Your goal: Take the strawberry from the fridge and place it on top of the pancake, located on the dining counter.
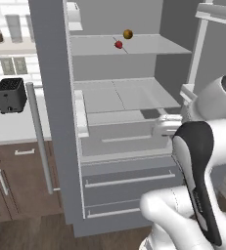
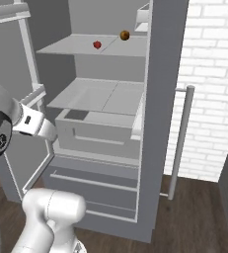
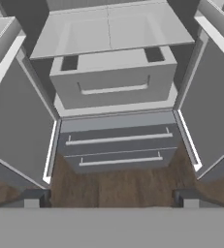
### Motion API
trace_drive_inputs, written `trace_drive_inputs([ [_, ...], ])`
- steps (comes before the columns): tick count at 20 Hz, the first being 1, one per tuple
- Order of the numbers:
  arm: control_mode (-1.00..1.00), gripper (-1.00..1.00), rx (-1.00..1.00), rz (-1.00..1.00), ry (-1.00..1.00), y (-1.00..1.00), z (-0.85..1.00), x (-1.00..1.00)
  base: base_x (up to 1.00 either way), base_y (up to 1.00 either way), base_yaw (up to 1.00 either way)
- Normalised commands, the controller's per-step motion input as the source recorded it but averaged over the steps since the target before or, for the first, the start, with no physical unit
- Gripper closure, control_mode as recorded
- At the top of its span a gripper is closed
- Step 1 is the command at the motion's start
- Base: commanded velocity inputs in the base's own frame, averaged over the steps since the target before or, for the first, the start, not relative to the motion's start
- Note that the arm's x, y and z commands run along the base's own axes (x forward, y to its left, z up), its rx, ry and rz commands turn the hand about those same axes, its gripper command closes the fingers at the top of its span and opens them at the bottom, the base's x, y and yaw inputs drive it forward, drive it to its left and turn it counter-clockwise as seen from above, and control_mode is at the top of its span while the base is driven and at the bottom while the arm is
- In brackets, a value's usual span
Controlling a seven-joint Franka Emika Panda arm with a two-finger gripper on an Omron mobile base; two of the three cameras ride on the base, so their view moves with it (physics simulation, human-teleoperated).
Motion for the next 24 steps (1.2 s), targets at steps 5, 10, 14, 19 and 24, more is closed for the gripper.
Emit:
trace_drive_inputs([
  [5,-1.0,-1.0,0.0,0.12,-0.03,-0.09,0.13,-0.2,0.0,0.0,0.0],
  [10,-1.0,-1.0,0.0,0.0,-0.14,-0.1,0.22,-0.41,0.0,0.0,0.0],
  [14,-1.0,-1.0,0.0,0.0,-0.22,-0.11,0.24,-0.42,0.0,0.0,0.0],
  [19,-1.0,-1.0,0.0,0.0,-0.21,-0.01,0.15,-0.15,0.0,0.0,0.0],
  [24,1.0,-1.0,0.0,0.0,-0.03,0.0,0.0,0.0,0.4,0.0,-0.06],
])
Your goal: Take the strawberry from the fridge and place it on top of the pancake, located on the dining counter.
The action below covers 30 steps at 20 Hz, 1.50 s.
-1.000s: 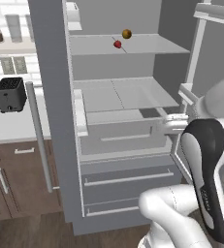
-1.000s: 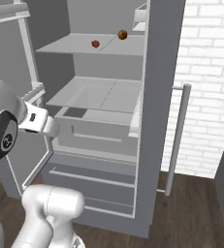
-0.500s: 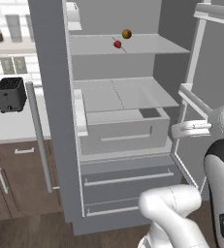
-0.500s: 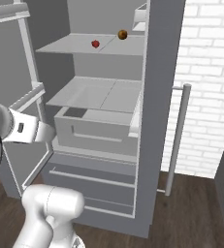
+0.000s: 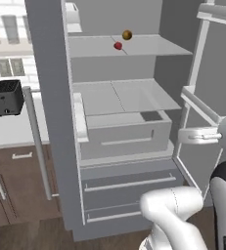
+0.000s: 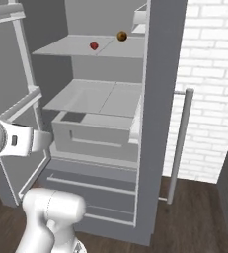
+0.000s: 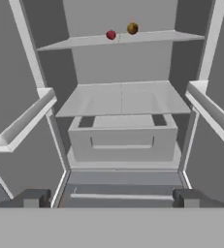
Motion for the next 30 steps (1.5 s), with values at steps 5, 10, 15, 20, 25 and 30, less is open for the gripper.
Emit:
trace_drive_inputs([
  [5,1.0,-1.0,0.0,0.0,0.0,0.0,0.0,0.0,0.9,0.0,-0.07],
  [10,1.0,-1.0,0.0,0.0,0.0,0.0,0.0,0.0,1.0,0.1,-0.07],
  [15,1.0,-1.0,0.0,0.0,0.0,0.0,0.0,0.0,1.0,0.13,-0.06],
  [20,-1.0,-1.0,0.0,0.01,0.01,0.05,0.14,0.11,0.35,0.0,-0.01],
  [25,-1.0,-1.0,-0.12,0.03,-0.06,0.25,0.57,0.03,0.0,0.0,0.0],
  [30,-1.0,-1.0,-0.03,0.01,0.03,0.0,0.76,0.01,0.0,0.0,0.0],
])
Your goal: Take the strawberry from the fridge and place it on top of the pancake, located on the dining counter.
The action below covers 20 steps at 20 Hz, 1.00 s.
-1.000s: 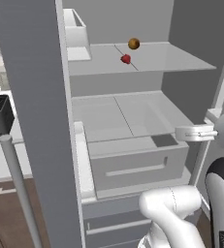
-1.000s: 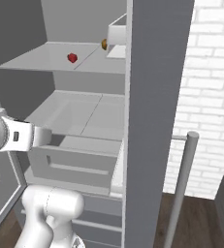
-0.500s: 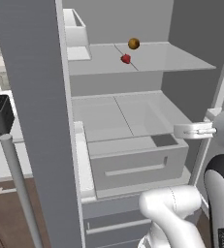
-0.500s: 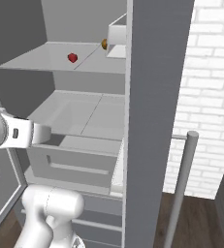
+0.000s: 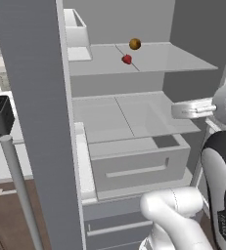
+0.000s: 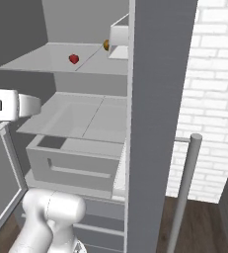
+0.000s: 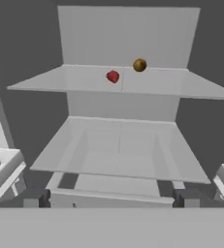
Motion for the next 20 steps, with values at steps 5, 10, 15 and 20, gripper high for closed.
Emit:
trace_drive_inputs([
  [5,-1.0,-1.0,0.0,0.08,0.01,0.0,0.72,0.08,0.0,0.0,0.0],
  [10,-1.0,-1.0,-0.01,0.02,-0.08,0.0,0.09,0.28,0.0,0.0,0.0],
  [15,-1.0,-1.0,-0.03,0.0,-0.06,0.0,-0.01,0.62,0.0,0.0,0.0],
  [20,-1.0,-1.0,0.0,0.0,0.08,0.0,0.0,0.77,0.0,0.0,0.0],
])
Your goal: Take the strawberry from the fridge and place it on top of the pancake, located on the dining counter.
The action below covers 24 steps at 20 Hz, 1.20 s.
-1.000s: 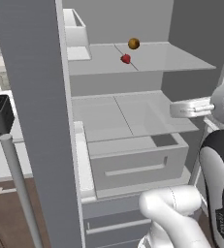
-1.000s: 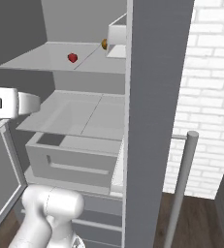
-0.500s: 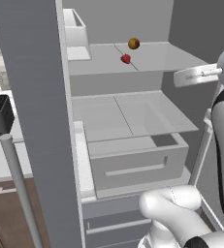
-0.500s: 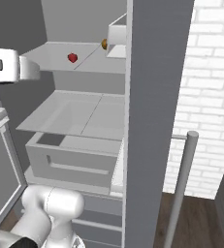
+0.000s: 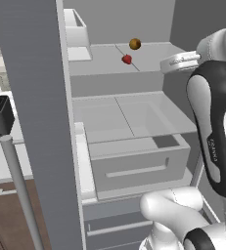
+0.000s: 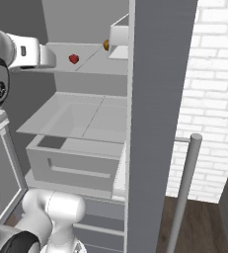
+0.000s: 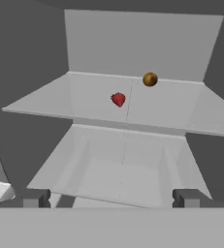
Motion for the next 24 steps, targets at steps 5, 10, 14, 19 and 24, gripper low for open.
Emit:
trace_drive_inputs([
  [5,-1.0,-1.0,0.0,0.0,0.12,0.0,-0.12,0.73,0.0,0.0,0.0],
  [10,-1.0,-1.0,-0.05,0.0,0.03,0.19,-0.26,0.65,0.0,0.0,0.0],
  [14,-1.0,-1.0,-0.04,0.0,0.0,0.16,-0.11,0.66,0.0,0.0,0.0],
  [19,-1.0,-1.0,0.0,0.0,0.0,0.01,-0.11,0.68,0.0,0.0,0.0],
  [24,-1.0,-1.0,0.0,0.0,0.02,0.0,-0.17,0.65,0.0,0.0,0.0],
])
